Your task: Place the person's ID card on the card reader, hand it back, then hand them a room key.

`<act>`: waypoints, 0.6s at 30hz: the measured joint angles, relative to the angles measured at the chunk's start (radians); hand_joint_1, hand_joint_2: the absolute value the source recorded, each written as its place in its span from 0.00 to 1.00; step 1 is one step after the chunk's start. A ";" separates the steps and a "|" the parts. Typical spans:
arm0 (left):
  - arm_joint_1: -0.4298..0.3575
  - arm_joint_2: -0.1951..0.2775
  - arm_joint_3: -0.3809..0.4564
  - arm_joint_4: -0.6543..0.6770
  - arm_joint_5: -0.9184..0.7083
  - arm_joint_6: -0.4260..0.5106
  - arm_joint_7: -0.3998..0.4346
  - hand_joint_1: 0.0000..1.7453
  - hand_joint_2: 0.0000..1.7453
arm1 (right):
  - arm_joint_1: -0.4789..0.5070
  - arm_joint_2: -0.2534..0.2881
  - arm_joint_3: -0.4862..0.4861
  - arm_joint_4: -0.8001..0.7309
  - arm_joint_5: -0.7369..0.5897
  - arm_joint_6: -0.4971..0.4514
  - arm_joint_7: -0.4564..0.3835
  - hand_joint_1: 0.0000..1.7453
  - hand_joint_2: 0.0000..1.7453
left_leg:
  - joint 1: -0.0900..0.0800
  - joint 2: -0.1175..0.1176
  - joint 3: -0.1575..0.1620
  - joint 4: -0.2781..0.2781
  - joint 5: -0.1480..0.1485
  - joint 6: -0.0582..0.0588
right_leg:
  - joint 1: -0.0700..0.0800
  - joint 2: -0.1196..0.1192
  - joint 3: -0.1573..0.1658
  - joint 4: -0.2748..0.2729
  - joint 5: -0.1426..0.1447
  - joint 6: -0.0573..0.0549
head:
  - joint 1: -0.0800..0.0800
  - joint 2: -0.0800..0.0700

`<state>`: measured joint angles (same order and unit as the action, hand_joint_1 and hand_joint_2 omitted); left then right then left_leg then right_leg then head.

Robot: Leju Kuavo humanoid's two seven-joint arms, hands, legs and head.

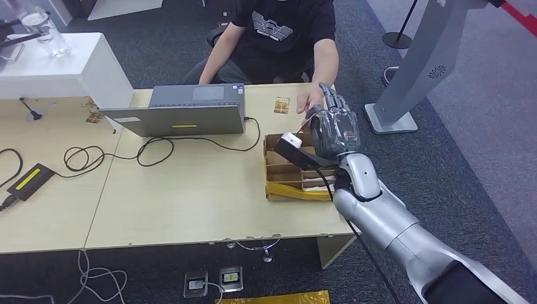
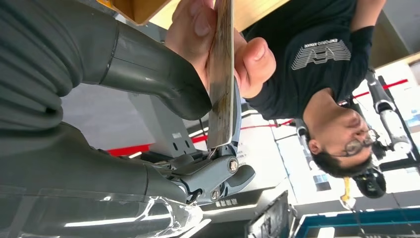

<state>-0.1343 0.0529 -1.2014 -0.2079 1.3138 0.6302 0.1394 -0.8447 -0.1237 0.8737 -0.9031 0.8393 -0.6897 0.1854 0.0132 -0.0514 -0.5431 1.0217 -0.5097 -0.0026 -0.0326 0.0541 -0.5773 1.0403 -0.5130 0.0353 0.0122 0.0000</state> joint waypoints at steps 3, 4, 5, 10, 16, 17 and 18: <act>0.000 0.003 0.000 0.000 0.005 0.000 -0.021 0.00 0.00 | 0.000 -0.001 -0.002 0.010 -0.007 0.000 0.000 0.19 1.00 | 0.000 0.000 0.000 0.000 0.000 0.000 | 0.000 0.000 0.000 0.000 0.000 0.000 | 0.000 0.000; 0.000 0.005 0.000 0.000 0.005 -0.001 -0.027 0.00 0.00 | 0.001 -0.002 -0.003 0.013 -0.008 0.000 0.000 0.00 1.00 | 0.000 0.000 0.000 0.000 0.000 0.000 | 0.000 0.000 0.000 0.000 0.000 0.000 | 0.000 0.000; 0.000 0.007 0.000 0.000 0.006 -0.001 -0.034 0.00 0.00 | 0.001 -0.003 -0.005 0.015 -0.009 0.000 0.000 0.00 1.00 | 0.000 0.000 0.000 0.000 0.000 0.000 | 0.000 0.000 0.000 0.000 0.000 0.000 | 0.000 0.000; 0.000 0.021 0.000 0.000 0.005 -0.015 -0.062 0.00 0.00 | 0.008 -0.013 -0.028 0.021 0.012 -0.001 0.008 0.00 1.00 | 0.000 0.001 0.000 0.000 0.000 0.000 | 0.000 0.000 -0.001 0.000 0.000 0.000 | 0.000 0.000; 0.000 0.031 -0.009 0.000 -0.024 -0.064 -0.059 0.00 0.00 | 0.056 -0.061 -0.076 -0.014 0.081 -0.003 0.079 0.00 1.00 | 0.000 0.000 0.000 0.000 0.000 0.000 | 0.000 0.000 0.000 0.000 0.000 0.000 | 0.000 0.000; 0.000 0.031 -0.013 0.000 -0.031 -0.071 -0.053 0.00 0.00 | 0.065 -0.075 -0.083 -0.027 0.085 -0.003 0.098 0.00 1.00 | 0.000 0.000 0.000 0.000 0.000 0.000 | 0.000 0.000 0.000 0.000 0.000 0.000 | 0.000 0.000; 0.000 0.031 -0.018 0.000 -0.037 -0.077 -0.046 0.00 0.00 | 0.073 -0.090 -0.087 -0.041 0.086 -0.003 0.119 0.00 1.00 | 0.000 0.000 0.000 0.000 0.000 0.000 | 0.000 0.000 0.000 0.000 0.000 0.000 | 0.000 0.000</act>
<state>-0.1341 0.0842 -1.2192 -0.2075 1.2770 0.5534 0.0933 -0.7718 -0.2136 0.7864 -0.9442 0.9254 -0.6928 0.3044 0.0134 -0.0510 -0.5428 1.0219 -0.5100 -0.0029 -0.0325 0.0544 -0.5776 1.0400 -0.5130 0.0353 0.0123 0.0000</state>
